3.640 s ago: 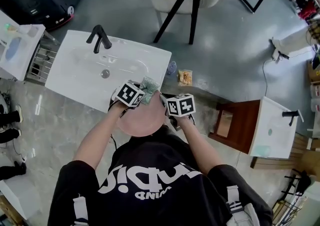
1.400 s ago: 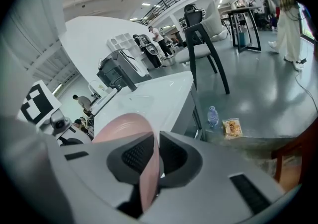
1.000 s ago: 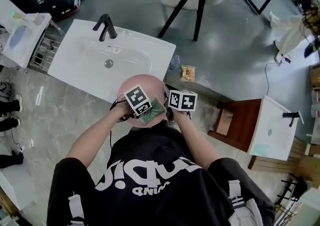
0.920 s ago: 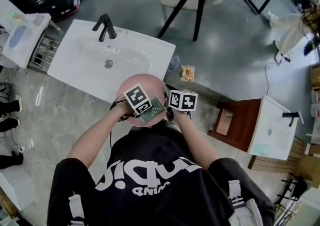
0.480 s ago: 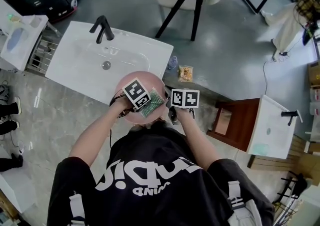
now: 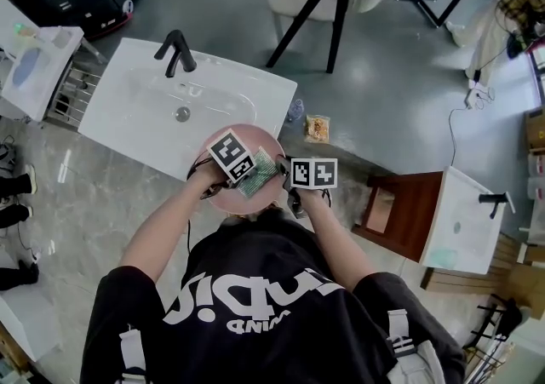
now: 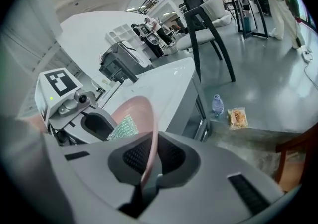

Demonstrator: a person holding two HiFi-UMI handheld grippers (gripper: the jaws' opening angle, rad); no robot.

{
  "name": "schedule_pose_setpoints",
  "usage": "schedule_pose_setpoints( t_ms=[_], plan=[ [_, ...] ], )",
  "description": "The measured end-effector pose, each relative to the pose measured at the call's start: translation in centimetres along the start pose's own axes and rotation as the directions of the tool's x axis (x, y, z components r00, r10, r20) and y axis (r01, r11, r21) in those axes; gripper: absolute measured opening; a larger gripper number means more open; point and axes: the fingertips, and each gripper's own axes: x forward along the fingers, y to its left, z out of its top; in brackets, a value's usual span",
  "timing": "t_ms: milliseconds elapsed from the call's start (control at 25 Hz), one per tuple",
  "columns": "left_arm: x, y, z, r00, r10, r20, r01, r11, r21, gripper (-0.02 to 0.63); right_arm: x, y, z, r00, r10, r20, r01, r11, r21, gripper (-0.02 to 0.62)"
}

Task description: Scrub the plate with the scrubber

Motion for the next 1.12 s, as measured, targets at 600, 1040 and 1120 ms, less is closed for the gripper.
schedule_pose_setpoints(
  t_ms=[600,1040,1120],
  plan=[
    [-3.1,5.9,0.7,0.992,0.113,0.052,-0.106,0.987,-0.118,0.098,-0.1,-0.1,0.0,1.0,-0.01,0.016,0.01,1.0,0.011,0.029],
    [-6.2,8.3,-3.5,0.975,0.22,-0.033,-0.222,0.966,-0.13,0.097,-0.1,-0.2,0.0,0.999,-0.024,0.038,0.023,0.999,0.024,0.029],
    [-6.4,8.0,-4.7,0.975,0.215,-0.051,-0.22,0.967,-0.132,0.097,-0.1,-0.1,0.0,0.999,-0.026,0.045,0.025,0.999,0.027,0.029]
  ],
)
